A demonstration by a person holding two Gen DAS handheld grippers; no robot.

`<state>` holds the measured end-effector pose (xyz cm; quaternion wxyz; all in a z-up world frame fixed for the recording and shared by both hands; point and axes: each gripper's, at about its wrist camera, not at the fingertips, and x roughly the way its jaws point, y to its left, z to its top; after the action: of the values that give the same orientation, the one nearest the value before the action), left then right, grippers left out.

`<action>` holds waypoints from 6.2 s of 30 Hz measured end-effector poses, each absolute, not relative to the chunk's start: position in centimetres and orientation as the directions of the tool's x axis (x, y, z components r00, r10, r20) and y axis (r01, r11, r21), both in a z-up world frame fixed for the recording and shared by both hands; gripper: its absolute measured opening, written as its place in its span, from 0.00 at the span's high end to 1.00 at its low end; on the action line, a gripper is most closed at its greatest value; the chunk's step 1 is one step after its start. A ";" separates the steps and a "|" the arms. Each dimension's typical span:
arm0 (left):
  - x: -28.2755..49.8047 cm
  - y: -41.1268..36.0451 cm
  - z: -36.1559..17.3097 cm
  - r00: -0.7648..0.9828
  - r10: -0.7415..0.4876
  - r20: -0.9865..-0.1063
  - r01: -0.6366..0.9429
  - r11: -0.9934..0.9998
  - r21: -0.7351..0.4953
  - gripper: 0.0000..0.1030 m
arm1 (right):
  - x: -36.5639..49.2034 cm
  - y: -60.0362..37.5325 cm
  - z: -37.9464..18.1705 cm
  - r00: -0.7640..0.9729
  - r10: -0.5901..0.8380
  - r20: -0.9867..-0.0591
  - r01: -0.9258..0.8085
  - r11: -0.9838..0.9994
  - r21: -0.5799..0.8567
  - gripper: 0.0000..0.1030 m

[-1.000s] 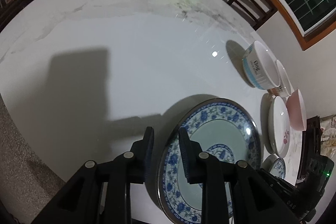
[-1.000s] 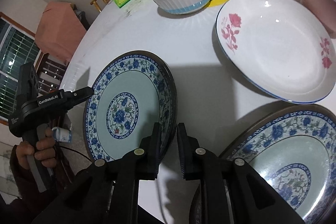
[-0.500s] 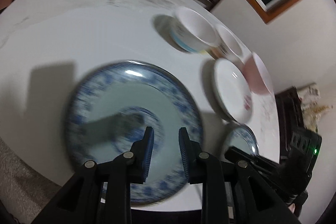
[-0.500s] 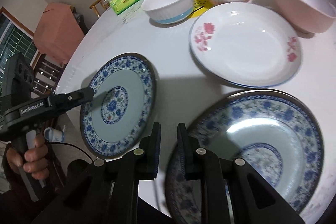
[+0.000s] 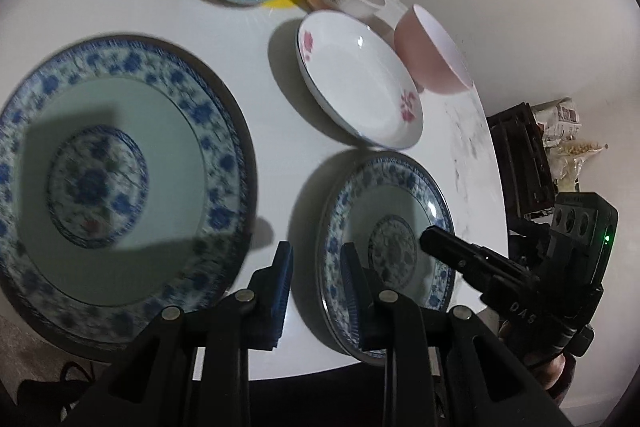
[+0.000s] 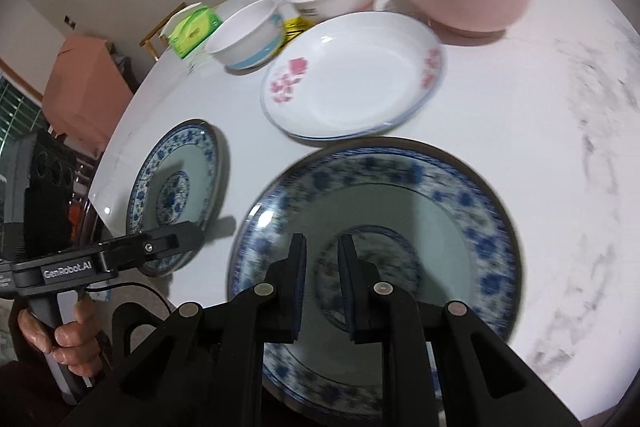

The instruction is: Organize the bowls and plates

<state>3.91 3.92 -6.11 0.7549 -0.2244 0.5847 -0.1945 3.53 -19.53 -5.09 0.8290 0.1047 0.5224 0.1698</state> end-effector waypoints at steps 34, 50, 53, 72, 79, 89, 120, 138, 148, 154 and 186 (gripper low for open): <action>4.5 -0.4 -10.0 0.157 -0.547 -0.822 -0.023 0.831 -0.556 0.76 | 2.0 -31.3 -9.3 0.360 0.517 -0.776 -0.043 0.841 0.540 0.84; 4.9 -1.8 -9.8 0.174 -0.506 -0.845 0.027 0.860 -0.510 0.77 | 2.3 -30.8 -10.1 0.360 0.556 -0.750 -0.049 0.813 0.580 0.84; 4.9 -2.1 -9.7 0.181 -0.488 -0.854 0.044 0.871 -0.489 0.77 | 2.2 -30.8 -10.0 0.366 0.541 -0.757 -0.047 0.823 0.565 0.85; 4.8 -2.6 -8.7 0.234 -0.417 -0.878 0.115 0.909 -0.401 0.78 | 2.0 -30.2 -9.8 0.382 0.514 -0.768 -0.046 0.841 0.539 0.87; 4.7 -2.4 -8.3 0.244 -0.414 -0.877 0.118 0.910 -0.397 0.78 | 2.0 -30.1 -9.6 0.386 0.515 -0.765 -0.050 0.840 0.540 0.86; 4.7 -2.1 -7.5 0.260 -0.417 -0.871 0.132 0.909 -0.396 0.78 | 1.9 -30.2 -8.9 0.403 0.514 -0.757 -0.061 0.841 0.538 0.86; 5.0 -2.7 -9.2 0.205 -0.404 -0.892 0.111 0.915 -0.389 0.78 | 3.6 -29.9 -9.7 0.350 0.507 -0.788 -0.083 0.854 0.513 0.83; 5.0 -3.2 -9.1 0.228 -0.383 -0.895 0.130 0.923 -0.362 0.79 | 5.3 -29.9 -9.4 0.332 0.492 -0.805 -0.129 0.869 0.478 0.85; 4.7 -2.8 -7.6 0.271 -0.366 -0.890 0.150 0.930 -0.336 0.79 | 4.1 -29.6 -8.4 0.360 0.497 -0.789 -0.122 0.864 0.489 0.86; 4.3 -1.8 -6.6 0.305 -0.365 -0.880 0.144 0.931 -0.336 0.78 | 4.0 -28.6 -7.4 0.377 0.489 -0.786 -0.135 0.869 0.476 0.86; 4.1 19.1 -3.9 0.432 -0.165 -0.887 -0.192 0.944 -0.269 0.77 | 10.7 -8.2 -6.6 0.236 0.608 -0.758 -0.326 0.784 0.528 0.86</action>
<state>4.06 19.11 -3.88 0.8295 -0.1673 0.5329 0.0080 10.74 -8.15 -6.55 0.7752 0.1306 0.5397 0.3013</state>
